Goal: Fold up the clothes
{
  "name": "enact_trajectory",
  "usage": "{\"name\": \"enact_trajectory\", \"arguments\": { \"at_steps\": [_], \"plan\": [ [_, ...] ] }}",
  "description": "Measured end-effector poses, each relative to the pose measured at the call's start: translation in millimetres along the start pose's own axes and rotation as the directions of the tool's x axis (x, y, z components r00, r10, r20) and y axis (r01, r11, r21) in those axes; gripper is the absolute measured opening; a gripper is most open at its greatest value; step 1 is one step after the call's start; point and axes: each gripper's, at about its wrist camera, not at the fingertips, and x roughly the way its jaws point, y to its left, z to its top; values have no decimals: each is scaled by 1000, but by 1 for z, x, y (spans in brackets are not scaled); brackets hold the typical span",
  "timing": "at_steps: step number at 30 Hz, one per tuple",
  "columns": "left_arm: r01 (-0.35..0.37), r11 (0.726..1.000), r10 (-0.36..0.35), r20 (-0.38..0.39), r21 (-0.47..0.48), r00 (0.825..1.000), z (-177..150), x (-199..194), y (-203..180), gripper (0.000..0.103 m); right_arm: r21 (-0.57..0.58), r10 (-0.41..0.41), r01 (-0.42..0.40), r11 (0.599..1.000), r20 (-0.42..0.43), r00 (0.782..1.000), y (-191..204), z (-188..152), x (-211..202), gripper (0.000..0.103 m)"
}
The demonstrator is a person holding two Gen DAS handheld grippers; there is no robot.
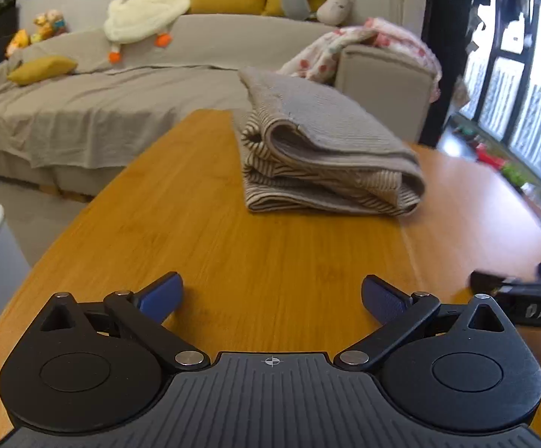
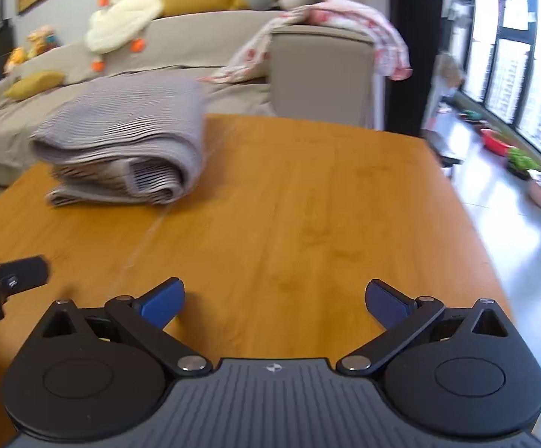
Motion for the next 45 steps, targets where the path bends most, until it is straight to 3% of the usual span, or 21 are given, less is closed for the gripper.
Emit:
{"name": "enact_trajectory", "arguments": {
  "at_steps": [2, 45],
  "plan": [
    [-17, 999, 17, -6, 39, 1000, 1, 3, -8, 103, -1, -8, 8, 1000, 3, 1000, -3, 1, 4, 103],
    [6, 999, -6, -9, 38, 1000, 0, 5, -10, 103, -17, 1, -1, 1000, 6, 1000, -5, 2, 7, 103]
  ]
}}
